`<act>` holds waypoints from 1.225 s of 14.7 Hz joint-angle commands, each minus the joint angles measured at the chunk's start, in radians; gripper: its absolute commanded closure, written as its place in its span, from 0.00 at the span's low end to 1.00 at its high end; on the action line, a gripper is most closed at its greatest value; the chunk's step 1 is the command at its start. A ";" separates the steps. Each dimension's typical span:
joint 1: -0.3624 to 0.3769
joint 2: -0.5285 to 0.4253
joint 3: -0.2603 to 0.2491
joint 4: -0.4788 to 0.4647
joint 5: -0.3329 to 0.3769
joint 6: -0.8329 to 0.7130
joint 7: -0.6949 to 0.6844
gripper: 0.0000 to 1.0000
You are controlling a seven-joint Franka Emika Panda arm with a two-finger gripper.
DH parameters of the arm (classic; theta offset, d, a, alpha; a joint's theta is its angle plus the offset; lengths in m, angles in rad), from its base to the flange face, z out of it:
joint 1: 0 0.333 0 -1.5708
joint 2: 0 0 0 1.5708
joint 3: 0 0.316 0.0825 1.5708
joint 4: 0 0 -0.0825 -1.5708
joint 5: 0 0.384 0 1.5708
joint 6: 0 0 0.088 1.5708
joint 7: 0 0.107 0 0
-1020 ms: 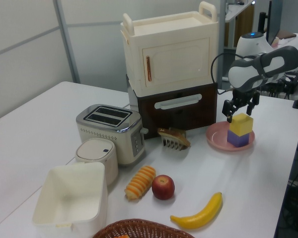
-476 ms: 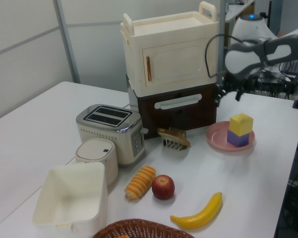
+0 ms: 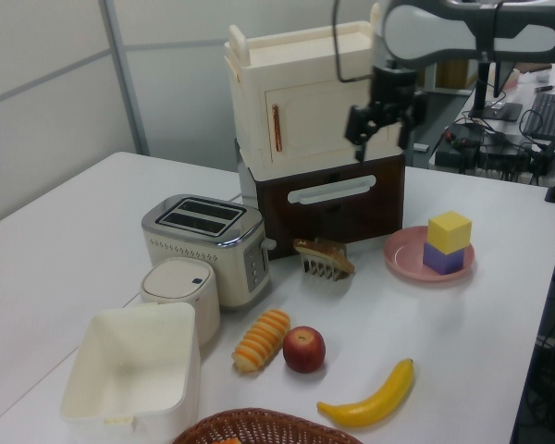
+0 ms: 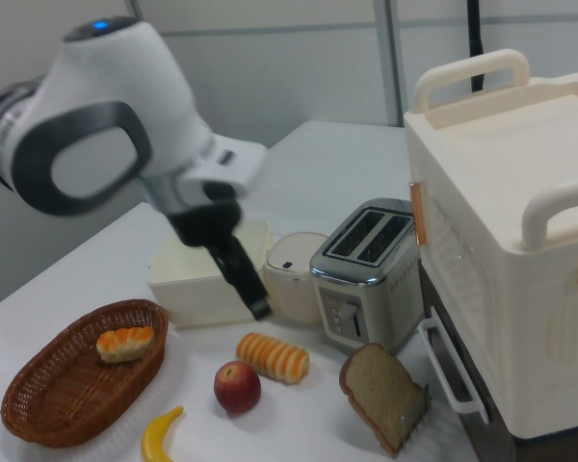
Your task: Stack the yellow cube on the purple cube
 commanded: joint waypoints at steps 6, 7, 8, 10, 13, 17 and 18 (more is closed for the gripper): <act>0.155 0.060 0.096 0.065 -0.003 -0.123 0.011 0.00; 0.207 0.071 0.046 0.089 -0.003 -0.125 0.012 0.00; 0.211 0.071 0.029 0.108 0.000 -0.132 0.011 0.00; 0.214 0.069 0.000 0.114 0.010 -0.163 -0.002 0.00; 0.217 0.082 -0.002 0.117 0.012 -0.163 -0.008 0.00; 0.216 0.085 -0.009 0.117 0.010 -0.160 -0.046 0.00; 0.217 0.082 -0.020 0.117 0.010 -0.163 -0.070 0.00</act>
